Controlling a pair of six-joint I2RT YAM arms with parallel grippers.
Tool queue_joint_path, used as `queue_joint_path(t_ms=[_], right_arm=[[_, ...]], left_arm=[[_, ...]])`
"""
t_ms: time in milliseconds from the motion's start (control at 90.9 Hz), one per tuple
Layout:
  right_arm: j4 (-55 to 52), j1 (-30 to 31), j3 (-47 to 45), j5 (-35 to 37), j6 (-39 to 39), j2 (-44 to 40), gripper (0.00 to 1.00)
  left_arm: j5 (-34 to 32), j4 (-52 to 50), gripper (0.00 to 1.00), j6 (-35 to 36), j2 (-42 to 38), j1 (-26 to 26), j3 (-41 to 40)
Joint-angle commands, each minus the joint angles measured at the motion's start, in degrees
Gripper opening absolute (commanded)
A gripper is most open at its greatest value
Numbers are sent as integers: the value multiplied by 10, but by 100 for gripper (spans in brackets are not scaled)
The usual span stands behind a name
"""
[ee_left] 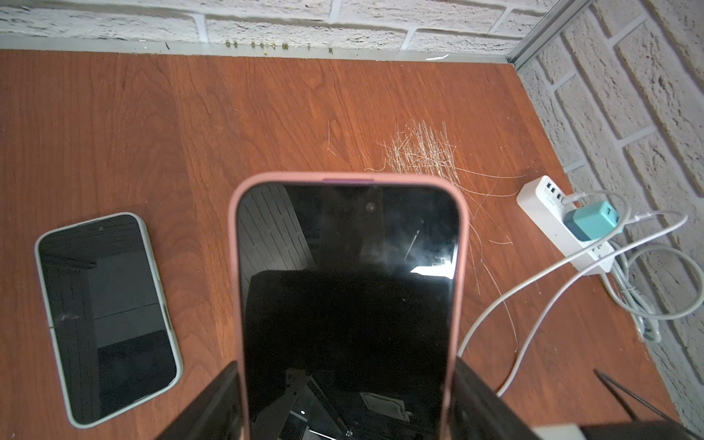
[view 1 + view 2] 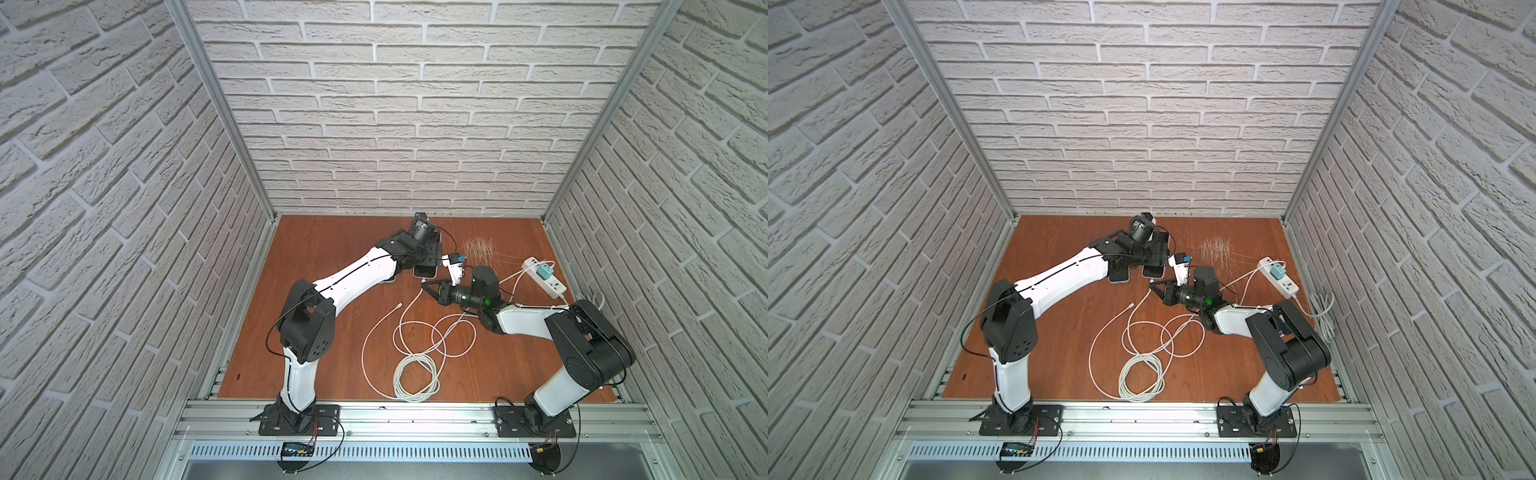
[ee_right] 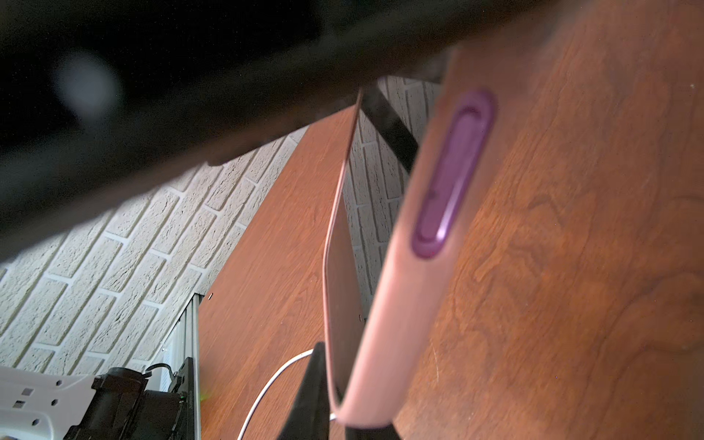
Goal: Plug the charging cable into the phone
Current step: Insert the charging cable into the phone.
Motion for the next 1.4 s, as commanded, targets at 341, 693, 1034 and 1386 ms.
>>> queue_joint_path(t_ms=[341, 693, 1034, 1386], right_arm=[[44, -10, -9, 10, 8, -23, 3], [46, -12, -12, 11, 9, -25, 3], [46, -11, -14, 15, 8, -30, 3], [45, -12, -19, 10, -3, -43, 3]], left_arm=[[20, 19, 14, 3, -26, -8, -12], [22, 19, 14, -2, -28, -23, -49], [19, 10, 13, -2, -75, -29, -124], [8, -25, 13, 4, -52, -48, -95]])
